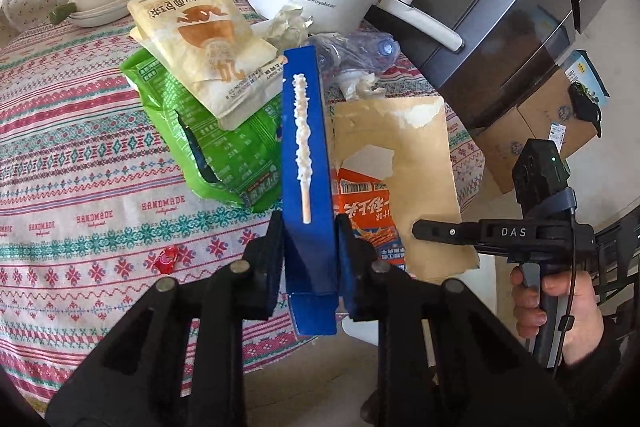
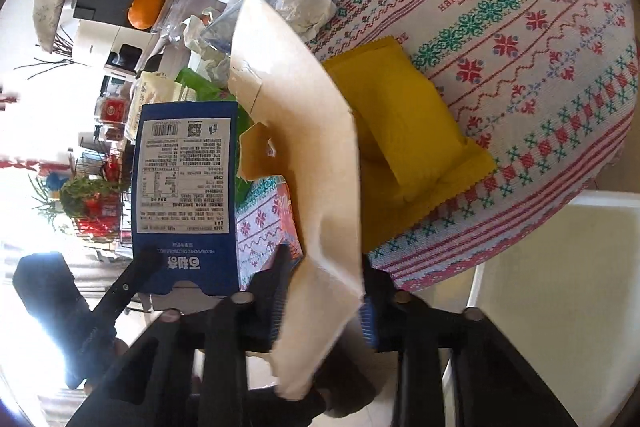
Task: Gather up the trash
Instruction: 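Carry the blue box and paper bag to the white bin and release both, then reach the left gripper toward the cream snack pouch and green bag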
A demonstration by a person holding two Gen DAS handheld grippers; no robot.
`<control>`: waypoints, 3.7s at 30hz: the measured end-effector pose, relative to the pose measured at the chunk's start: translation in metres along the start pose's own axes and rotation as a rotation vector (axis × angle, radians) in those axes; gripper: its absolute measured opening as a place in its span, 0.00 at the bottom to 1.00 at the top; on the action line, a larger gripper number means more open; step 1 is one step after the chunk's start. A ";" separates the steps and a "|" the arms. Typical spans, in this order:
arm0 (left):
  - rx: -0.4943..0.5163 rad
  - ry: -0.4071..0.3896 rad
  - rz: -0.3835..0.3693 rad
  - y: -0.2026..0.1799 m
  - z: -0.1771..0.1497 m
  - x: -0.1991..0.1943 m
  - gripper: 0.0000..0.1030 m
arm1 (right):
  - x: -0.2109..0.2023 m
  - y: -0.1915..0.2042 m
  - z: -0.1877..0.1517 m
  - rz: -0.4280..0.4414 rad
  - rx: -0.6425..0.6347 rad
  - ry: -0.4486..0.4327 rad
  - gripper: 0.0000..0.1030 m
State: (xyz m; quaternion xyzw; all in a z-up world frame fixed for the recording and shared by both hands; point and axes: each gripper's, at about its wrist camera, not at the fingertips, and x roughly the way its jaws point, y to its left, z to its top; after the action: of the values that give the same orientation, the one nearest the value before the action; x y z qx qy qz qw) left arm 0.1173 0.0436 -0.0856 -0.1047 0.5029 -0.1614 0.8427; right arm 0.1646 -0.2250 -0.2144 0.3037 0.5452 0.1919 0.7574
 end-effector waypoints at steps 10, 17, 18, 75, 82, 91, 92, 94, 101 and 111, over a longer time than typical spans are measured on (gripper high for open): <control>0.017 -0.078 -0.005 -0.003 -0.007 -0.028 0.25 | -0.034 0.033 -0.011 0.011 -0.105 -0.133 0.05; 0.052 -0.099 -0.050 -0.022 -0.012 -0.039 0.25 | -0.088 0.022 -0.027 -0.004 -0.128 -0.249 0.04; 0.062 -0.099 -0.061 -0.026 -0.012 -0.039 0.25 | -0.096 0.020 -0.029 -0.012 -0.127 -0.268 0.04; 0.258 0.128 0.005 -0.083 -0.056 0.030 0.82 | -0.175 -0.139 -0.116 -0.371 -0.005 -0.223 0.62; 0.182 0.106 0.031 -0.059 -0.042 0.024 0.82 | -0.164 -0.114 -0.103 -0.355 -0.030 -0.210 0.64; 0.034 0.018 0.063 -0.013 -0.009 0.012 0.82 | -0.139 -0.061 -0.079 -0.329 -0.128 -0.200 0.68; 0.017 0.003 0.075 -0.007 -0.004 0.011 0.82 | -0.136 -0.055 -0.076 -0.332 -0.140 -0.198 0.68; -0.012 -0.016 0.078 0.004 0.003 0.011 0.82 | -0.130 -0.045 -0.071 -0.336 -0.161 -0.195 0.69; -0.082 -0.145 0.099 0.030 0.034 0.008 0.82 | -0.110 -0.013 -0.053 -0.324 -0.196 -0.187 0.69; -0.245 -0.275 0.054 0.068 0.073 0.027 0.77 | -0.085 0.004 -0.026 -0.348 -0.203 -0.176 0.69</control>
State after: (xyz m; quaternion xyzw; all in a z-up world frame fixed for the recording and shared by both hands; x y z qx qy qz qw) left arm 0.2050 0.0974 -0.0966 -0.2139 0.4015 -0.0606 0.8885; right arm 0.1121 -0.2681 -0.1571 0.1427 0.4992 0.0849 0.8504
